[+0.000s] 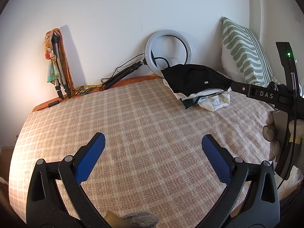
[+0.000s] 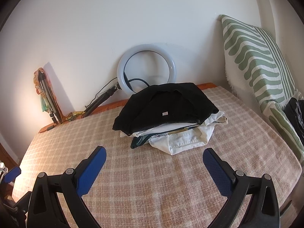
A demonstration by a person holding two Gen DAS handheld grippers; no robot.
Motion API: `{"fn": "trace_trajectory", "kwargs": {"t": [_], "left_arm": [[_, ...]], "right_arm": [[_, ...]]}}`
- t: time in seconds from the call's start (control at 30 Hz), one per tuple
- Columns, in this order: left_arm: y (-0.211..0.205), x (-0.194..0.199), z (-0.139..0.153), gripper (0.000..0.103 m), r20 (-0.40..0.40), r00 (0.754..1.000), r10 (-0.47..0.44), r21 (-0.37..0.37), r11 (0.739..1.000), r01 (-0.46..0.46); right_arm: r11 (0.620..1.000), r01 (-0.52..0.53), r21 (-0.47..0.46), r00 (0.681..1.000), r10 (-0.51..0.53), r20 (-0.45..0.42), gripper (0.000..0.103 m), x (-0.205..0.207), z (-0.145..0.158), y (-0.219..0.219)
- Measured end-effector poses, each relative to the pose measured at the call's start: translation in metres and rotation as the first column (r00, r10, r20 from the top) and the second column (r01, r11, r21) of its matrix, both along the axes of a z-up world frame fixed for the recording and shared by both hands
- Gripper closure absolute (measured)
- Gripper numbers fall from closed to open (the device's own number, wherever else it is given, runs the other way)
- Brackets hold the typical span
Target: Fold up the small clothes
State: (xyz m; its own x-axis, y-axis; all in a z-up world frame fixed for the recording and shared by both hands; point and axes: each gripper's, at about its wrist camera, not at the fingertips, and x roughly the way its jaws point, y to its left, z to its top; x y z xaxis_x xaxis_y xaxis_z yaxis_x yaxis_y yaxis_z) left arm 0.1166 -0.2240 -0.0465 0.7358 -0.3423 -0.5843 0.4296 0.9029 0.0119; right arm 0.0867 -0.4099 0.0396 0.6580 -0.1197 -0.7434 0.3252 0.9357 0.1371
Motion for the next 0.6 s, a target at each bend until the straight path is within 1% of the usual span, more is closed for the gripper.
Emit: {"fn": "trace_trajectory", "kwargs": {"t": [0.37, 0.6], "left_arm": [[-0.001, -0.0004, -0.0002, 0.0, -0.002, 1.0, 0.003, 0.007, 1.0, -0.003], [-0.0005, -0.0005, -0.0002, 0.0, 0.002, 1.0, 0.0, 0.007, 1.0, 0.0]], "right_arm": [[1.0, 0.003, 0.012, 1.0, -0.003, -0.006, 0.0, 0.0003, -0.0027, 0.0014], [0.999, 0.022, 0.038, 1.0, -0.022, -0.005, 0.0, -0.0025, -0.0036, -0.001]]}}
